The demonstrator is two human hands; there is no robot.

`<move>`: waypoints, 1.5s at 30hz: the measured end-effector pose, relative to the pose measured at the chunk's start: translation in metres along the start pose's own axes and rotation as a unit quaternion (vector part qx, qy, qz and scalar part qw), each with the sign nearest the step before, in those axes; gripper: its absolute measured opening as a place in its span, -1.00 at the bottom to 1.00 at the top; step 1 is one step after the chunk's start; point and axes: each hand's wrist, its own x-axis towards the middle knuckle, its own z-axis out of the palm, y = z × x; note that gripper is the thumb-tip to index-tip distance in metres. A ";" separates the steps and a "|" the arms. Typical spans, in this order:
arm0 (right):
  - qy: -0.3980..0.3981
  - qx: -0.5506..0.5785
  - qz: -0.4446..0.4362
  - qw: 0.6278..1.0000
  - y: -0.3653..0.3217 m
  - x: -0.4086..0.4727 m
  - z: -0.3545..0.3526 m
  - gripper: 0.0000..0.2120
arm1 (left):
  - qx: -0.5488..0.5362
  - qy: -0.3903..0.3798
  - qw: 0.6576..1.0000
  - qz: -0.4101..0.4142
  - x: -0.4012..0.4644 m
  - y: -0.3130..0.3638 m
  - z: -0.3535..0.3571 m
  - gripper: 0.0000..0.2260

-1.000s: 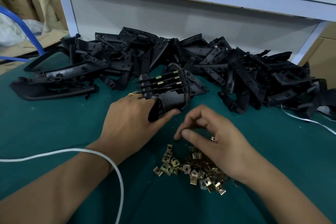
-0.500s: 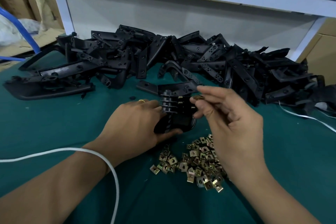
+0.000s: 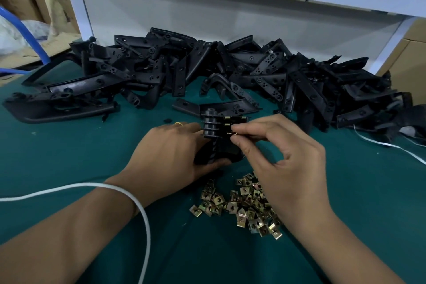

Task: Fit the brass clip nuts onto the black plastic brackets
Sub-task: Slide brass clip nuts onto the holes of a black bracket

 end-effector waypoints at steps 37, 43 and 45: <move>-0.003 -0.042 0.019 0.999 -0.006 0.000 0.000 -0.91 | -0.022 0.011 0.999 0.026 -0.001 0.002 -0.001 -0.49; -0.011 -0.061 -0.005 0.998 -0.006 0.001 0.000 -0.92 | -0.032 0.008 0.999 0.040 -0.003 0.002 0.000 -0.52; -0.008 -0.055 -0.007 0.998 -0.005 0.001 -0.001 -0.92 | -0.036 0.003 0.998 0.042 -0.003 0.004 0.000 -0.51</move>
